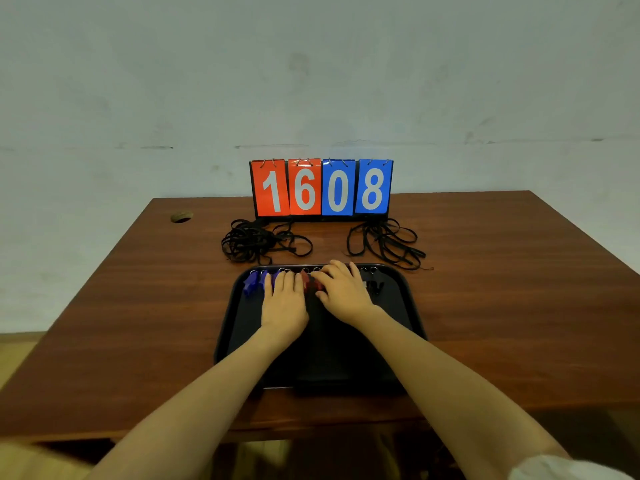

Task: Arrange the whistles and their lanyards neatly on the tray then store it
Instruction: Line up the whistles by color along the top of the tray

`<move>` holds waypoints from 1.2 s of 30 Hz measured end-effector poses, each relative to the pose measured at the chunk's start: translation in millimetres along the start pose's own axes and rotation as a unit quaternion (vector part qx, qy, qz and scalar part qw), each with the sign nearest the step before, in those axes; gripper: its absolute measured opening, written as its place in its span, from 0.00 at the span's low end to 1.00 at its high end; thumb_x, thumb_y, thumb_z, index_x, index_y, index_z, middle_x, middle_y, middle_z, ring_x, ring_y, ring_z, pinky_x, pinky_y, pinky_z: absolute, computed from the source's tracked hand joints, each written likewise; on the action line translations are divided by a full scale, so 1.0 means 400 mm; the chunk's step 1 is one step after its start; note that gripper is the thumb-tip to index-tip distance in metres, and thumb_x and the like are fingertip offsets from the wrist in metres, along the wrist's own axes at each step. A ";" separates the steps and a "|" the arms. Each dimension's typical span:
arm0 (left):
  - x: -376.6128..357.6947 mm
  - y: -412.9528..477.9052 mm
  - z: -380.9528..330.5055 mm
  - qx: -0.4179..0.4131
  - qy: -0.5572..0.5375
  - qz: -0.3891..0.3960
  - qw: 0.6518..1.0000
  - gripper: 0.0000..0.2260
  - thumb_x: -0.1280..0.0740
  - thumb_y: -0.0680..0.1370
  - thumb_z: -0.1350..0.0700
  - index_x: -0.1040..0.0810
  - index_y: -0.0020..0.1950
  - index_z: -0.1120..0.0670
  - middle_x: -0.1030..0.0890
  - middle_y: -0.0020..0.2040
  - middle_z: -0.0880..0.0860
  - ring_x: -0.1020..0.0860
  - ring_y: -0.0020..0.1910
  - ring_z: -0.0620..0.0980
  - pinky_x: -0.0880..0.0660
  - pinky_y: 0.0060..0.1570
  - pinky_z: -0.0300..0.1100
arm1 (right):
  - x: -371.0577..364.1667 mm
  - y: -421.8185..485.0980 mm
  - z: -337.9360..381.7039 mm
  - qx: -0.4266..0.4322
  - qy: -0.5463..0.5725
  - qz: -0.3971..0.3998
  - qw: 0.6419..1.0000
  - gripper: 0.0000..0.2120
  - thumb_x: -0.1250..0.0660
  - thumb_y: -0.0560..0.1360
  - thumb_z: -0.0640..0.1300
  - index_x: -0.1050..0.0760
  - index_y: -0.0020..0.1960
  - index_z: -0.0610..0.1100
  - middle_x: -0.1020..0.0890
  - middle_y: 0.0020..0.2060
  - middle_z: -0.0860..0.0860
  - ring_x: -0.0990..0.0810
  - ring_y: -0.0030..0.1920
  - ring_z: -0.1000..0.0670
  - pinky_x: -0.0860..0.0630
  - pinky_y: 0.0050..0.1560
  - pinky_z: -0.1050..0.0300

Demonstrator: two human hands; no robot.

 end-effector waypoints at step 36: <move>0.000 0.005 0.038 -0.012 0.003 0.034 0.999 0.24 0.46 0.79 0.60 0.43 0.76 0.57 0.41 0.77 0.53 0.53 0.78 0.52 0.67 0.70 0.63 | -0.013 0.018 0.044 -0.041 -0.041 0.021 0.998 0.19 0.44 0.81 0.45 0.36 0.72 0.49 0.30 0.70 0.49 0.47 0.77 0.46 0.60 0.73 0.35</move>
Point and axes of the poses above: each hand's wrist, its own y-axis towards the middle knuckle, its own x-axis out of the back of the hand, z = x × y, the point moved 3 cm from there along y, towards the middle knuckle
